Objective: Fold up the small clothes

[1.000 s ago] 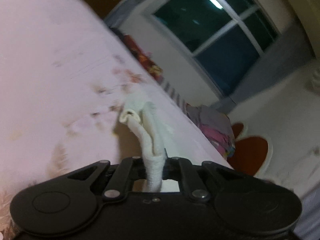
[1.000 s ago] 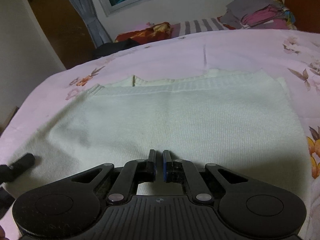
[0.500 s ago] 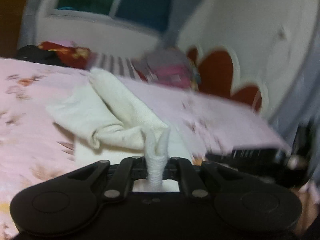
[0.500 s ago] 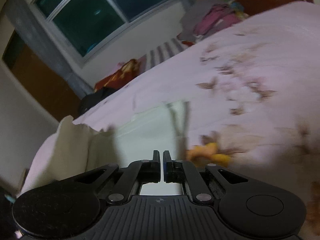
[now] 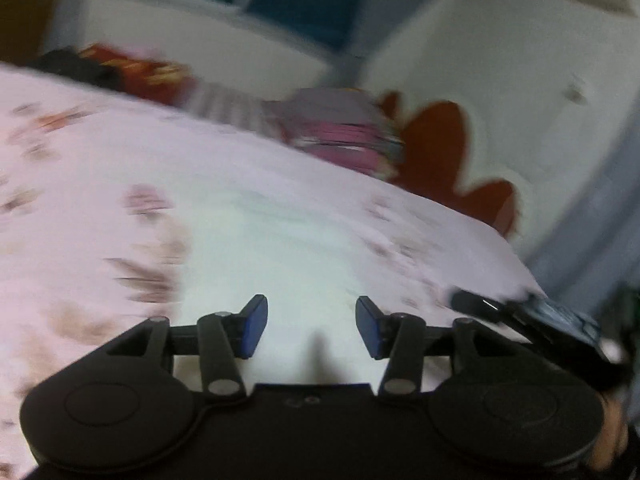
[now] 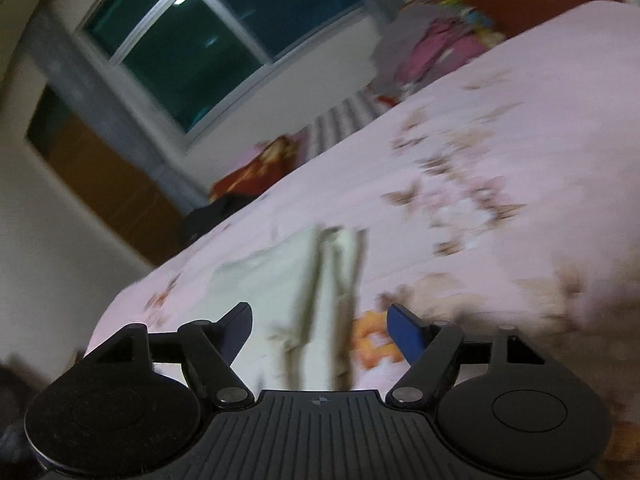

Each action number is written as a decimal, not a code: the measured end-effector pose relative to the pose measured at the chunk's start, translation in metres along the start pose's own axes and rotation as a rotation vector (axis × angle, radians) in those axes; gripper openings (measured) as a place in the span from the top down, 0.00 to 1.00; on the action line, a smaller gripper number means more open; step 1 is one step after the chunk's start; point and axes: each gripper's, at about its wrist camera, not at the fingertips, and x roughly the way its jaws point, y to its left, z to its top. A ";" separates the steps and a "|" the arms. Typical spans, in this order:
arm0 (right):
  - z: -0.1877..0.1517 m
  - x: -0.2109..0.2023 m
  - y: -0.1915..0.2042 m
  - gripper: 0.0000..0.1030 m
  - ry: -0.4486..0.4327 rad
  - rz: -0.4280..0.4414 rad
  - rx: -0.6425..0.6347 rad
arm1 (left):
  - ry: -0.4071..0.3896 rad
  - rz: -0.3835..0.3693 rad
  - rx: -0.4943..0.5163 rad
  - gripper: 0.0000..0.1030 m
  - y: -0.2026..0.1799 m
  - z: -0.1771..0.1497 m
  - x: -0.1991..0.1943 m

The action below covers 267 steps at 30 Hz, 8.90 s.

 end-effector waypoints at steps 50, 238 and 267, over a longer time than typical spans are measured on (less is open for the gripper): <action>0.001 0.065 0.015 0.58 0.112 -0.083 -0.014 | 0.091 -0.084 0.200 0.65 0.027 0.055 0.056; 0.006 0.120 0.023 0.67 0.319 -0.141 -0.122 | 0.276 0.049 0.091 0.69 0.023 0.039 0.098; -0.054 0.160 0.232 0.71 0.260 -0.057 -0.349 | 0.148 0.197 0.312 0.72 0.111 0.088 -0.035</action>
